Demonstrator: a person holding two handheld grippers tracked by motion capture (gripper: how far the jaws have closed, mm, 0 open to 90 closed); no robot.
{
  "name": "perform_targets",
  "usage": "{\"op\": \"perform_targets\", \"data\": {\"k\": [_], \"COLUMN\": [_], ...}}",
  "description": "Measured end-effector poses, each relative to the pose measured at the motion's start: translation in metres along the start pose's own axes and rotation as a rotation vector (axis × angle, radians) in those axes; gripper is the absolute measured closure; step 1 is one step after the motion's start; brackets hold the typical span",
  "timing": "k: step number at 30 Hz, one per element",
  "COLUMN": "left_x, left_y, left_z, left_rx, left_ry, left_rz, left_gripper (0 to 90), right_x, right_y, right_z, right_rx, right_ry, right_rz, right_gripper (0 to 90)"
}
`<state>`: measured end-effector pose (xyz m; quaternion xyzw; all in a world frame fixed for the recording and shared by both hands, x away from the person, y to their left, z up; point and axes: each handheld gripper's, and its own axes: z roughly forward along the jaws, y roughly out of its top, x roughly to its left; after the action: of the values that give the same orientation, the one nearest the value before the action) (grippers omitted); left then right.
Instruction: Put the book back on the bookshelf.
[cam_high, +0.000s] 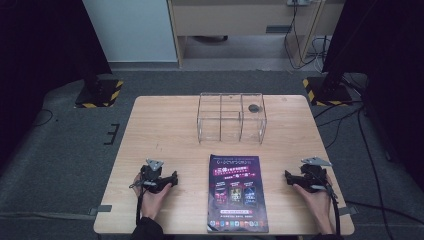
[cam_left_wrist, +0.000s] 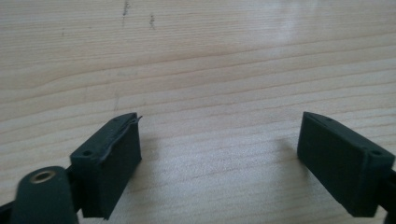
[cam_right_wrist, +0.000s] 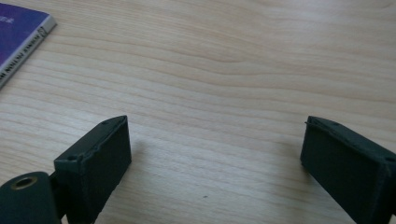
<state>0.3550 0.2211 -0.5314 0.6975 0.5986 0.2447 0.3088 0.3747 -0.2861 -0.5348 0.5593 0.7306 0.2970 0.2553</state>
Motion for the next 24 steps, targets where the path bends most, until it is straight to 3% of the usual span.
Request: {"op": "perform_targets", "data": {"k": [4, 11, 18, 24], "left_x": [-0.004, -0.012, -0.021, -0.028], "left_y": [0.002, 0.005, 0.009, 0.012], "left_z": [-0.007, -0.025, -0.032, -0.038], "left_rx": [-0.036, -0.112, -0.134, -0.156], "left_ry": [-0.025, -0.079, -0.135, -0.152], "left_rz": [0.013, 0.023, 0.035, 0.045], "left_gripper": [14.0, 16.7, 18.0, 18.7], "right_x": [-0.001, 0.002, 0.009, 0.013], "right_y": [0.001, 0.004, 0.010, 0.014], "right_z": [-0.006, -0.011, -0.019, -0.025], "right_rx": [-0.044, -0.047, -0.085, -0.107], "right_ry": [0.020, 0.029, 0.074, 0.088], "right_rz": [0.022, 0.026, 0.035, 0.024], "right_gripper": [9.9, 8.4, 8.2, 8.8]}}
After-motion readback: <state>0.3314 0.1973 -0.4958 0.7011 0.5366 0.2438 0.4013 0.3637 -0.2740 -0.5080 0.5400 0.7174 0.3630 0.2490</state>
